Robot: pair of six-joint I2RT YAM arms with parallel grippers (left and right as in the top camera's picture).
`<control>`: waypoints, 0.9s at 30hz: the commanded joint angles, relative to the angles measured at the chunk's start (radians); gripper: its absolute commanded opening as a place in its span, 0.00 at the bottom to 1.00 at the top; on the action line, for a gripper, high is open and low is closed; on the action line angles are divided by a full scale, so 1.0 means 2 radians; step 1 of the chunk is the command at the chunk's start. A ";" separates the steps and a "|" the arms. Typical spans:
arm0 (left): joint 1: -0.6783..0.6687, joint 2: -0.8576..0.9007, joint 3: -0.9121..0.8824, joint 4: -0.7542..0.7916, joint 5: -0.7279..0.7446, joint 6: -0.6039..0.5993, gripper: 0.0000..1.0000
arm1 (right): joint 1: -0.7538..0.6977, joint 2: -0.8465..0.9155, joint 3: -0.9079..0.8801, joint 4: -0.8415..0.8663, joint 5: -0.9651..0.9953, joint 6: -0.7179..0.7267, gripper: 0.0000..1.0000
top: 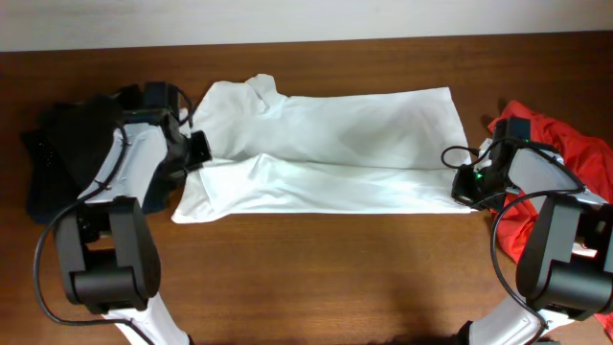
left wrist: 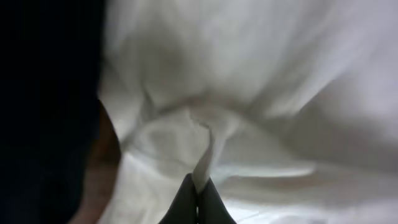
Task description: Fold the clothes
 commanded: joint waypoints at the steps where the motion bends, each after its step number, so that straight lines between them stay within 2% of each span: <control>1: 0.016 0.003 0.014 0.013 0.013 0.001 0.03 | 0.003 0.003 -0.005 0.000 -0.001 0.000 0.08; 2: 0.016 0.003 0.014 0.017 0.013 0.000 0.12 | 0.003 0.003 -0.005 0.000 -0.001 0.000 0.08; 4: 0.016 0.003 0.014 0.019 0.013 0.000 0.63 | 0.003 0.003 -0.005 -0.001 -0.001 0.000 0.08; 8: 0.016 0.003 0.014 -0.001 0.015 0.000 0.63 | 0.003 0.003 -0.005 0.000 -0.001 0.000 0.09; 10: 0.016 0.003 0.014 -0.015 0.039 0.001 0.50 | 0.003 0.003 -0.005 0.000 -0.001 0.000 0.09; 12: 0.015 0.003 0.014 -0.029 0.062 0.001 0.43 | 0.003 0.003 -0.005 -0.001 -0.001 0.000 0.09; 13: 0.014 0.003 0.014 -0.040 0.062 0.001 0.35 | 0.003 0.003 -0.005 -0.001 -0.001 0.000 0.09; 14: 0.013 0.003 0.014 -0.045 0.062 0.001 0.33 | 0.003 0.003 -0.005 -0.002 -0.001 0.000 0.09; 19: -0.003 0.003 0.004 -0.045 0.054 0.001 0.32 | 0.003 0.003 -0.005 -0.004 -0.001 0.000 0.09; 27: -0.017 0.004 -0.087 0.040 0.035 0.000 0.33 | 0.003 0.003 -0.005 -0.007 -0.001 0.000 0.09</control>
